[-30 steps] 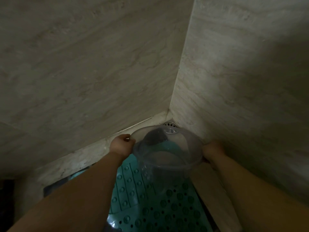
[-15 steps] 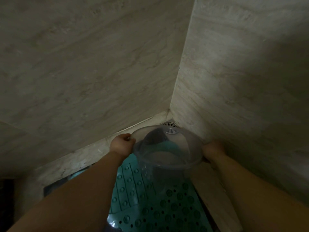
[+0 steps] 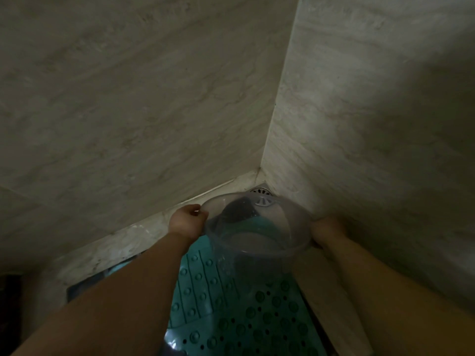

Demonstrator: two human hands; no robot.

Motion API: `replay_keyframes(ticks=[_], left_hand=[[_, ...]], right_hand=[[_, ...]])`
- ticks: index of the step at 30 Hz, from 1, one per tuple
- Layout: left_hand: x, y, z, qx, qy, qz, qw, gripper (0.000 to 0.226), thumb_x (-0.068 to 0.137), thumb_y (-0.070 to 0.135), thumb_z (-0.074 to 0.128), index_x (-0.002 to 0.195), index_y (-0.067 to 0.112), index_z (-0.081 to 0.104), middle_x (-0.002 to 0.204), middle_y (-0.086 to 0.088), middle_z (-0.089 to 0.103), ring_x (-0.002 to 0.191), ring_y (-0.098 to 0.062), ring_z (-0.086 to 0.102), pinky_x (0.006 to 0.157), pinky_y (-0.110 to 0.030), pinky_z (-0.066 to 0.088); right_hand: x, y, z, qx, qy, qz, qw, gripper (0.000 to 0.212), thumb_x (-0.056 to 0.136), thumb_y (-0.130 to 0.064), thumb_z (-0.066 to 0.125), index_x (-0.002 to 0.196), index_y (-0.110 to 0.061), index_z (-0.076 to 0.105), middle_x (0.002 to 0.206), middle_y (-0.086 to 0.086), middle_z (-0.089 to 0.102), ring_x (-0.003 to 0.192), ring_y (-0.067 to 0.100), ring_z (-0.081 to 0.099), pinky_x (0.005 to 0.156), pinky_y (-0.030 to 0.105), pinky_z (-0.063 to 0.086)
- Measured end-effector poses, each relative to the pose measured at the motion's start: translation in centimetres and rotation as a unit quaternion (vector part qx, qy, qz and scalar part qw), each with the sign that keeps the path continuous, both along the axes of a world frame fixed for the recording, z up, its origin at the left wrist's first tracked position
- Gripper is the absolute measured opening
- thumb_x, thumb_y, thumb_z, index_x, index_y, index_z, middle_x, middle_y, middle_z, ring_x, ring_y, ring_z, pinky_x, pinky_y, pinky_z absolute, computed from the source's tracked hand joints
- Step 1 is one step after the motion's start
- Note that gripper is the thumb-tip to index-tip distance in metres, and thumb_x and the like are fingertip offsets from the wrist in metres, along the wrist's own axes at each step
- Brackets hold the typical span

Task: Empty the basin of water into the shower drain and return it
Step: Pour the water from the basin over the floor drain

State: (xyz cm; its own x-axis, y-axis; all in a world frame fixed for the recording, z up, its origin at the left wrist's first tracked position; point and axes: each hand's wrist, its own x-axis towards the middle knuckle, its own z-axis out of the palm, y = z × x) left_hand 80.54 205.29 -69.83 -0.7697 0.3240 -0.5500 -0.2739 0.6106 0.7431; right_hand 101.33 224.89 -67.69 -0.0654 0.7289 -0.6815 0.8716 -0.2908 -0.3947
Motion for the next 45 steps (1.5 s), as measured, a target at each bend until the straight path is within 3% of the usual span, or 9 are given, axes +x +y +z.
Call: replay_keyframes(ticks=[5,9,13,17,21,25,29,32,45], left_hand=[[0.1,0.2,0.2,0.01,-0.005,0.004,1.0,0.042,0.091,0.018,0.062,0.13,0.003,0.057,0.117,-0.022,0.067,0.084,-0.028,0.061,0.073,-0.038,0.055],[0.1,0.2,0.3,0.004,0.007,-0.004,1.0,0.042,0.092,0.02,0.061,0.13,0.004,0.057,0.119,-0.02,0.067,0.086,-0.027,0.062,0.073,-0.035,0.054],[0.1,0.2,0.4,0.0,0.009,-0.002,1.0,0.042,0.091,0.021,0.061,0.13,0.004,0.058,0.118,-0.019,0.068,0.09,-0.031,0.066,0.075,-0.036,0.056],[0.0,0.2,0.5,-0.003,0.005,0.002,1.0,0.043,0.091,0.023,0.062,0.129,0.005,0.059,0.12,-0.019,0.068,0.104,-0.037,0.066,0.084,-0.04,0.057],[0.2,0.3,0.6,0.0,0.008,0.01,1.0,0.042,0.091,0.022,0.062,0.128,0.005,0.059,0.121,-0.019,0.067,0.105,-0.037,0.066,0.081,-0.038,0.057],[0.2,0.4,0.6,0.0,0.007,0.009,1.0,0.042,0.091,0.024,0.062,0.129,0.006,0.06,0.122,-0.017,0.067,0.104,-0.035,0.066,0.077,-0.034,0.055],[0.1,0.5,0.5,0.0,0.011,0.008,1.0,0.042,0.091,0.024,0.062,0.128,0.005,0.06,0.123,-0.019,0.066,0.108,-0.036,0.065,0.09,-0.043,0.056],[0.2,0.5,0.5,-0.002,0.012,0.007,1.0,0.042,0.091,0.025,0.062,0.128,0.006,0.06,0.123,-0.02,0.066,0.109,-0.038,0.065,0.093,-0.05,0.055],[0.1,0.5,0.5,0.009,-0.006,0.013,1.0,0.042,0.092,0.027,0.06,0.13,0.008,0.058,0.126,-0.018,0.064,0.109,-0.038,0.063,0.093,-0.049,0.055]], right_hand=[[0.0,0.1,0.0,0.005,-0.014,0.013,1.0,0.011,0.095,-0.007,0.051,0.093,0.001,0.059,0.086,0.02,0.058,0.07,0.026,0.056,0.061,0.031,0.045],[-0.1,0.2,0.3,0.005,-0.048,0.03,0.998,0.031,0.098,-0.009,0.046,0.067,-0.005,0.045,0.071,0.012,0.047,0.057,0.022,0.044,0.055,0.031,0.039],[-0.2,0.4,0.0,0.011,-0.055,0.037,0.998,0.012,0.096,-0.01,0.049,0.09,-0.003,0.056,0.091,0.019,0.056,0.077,0.027,0.055,0.067,0.032,0.044],[-0.3,0.5,0.0,0.009,-0.081,0.067,0.994,0.014,0.097,-0.011,0.048,0.099,-0.002,0.059,0.091,0.013,0.052,0.071,0.023,0.051,0.067,0.03,0.041],[-0.4,0.7,0.0,0.01,-0.101,0.072,0.992,0.025,0.097,-0.01,0.048,0.075,-0.001,0.054,0.07,0.011,0.049,0.055,0.021,0.046,0.048,0.026,0.039],[-0.3,0.6,0.0,0.012,-0.085,0.062,0.994,0.023,0.096,-0.011,0.048,0.107,0.003,0.063,0.088,0.017,0.056,0.063,0.025,0.052,0.052,0.029,0.04],[-0.1,0.5,0.0,0.029,-0.065,0.067,0.995,0.016,0.096,-0.009,0.049,0.1,0.001,0.061,0.08,0.016,0.056,0.058,0.022,0.048,0.048,0.024,0.036],[-0.3,0.5,0.0,0.037,-0.069,0.074,0.994,0.024,0.097,-0.01,0.047,0.108,0.003,0.063,0.105,0.021,0.063,0.067,0.024,0.051,0.061,0.027,0.04],[-0.5,0.2,0.8,0.031,-0.12,0.117,0.985,0.029,0.098,-0.015,0.046,0.114,0.002,0.064,0.121,0.02,0.063,0.109,0.03,0.064,0.089,0.035,0.052]])
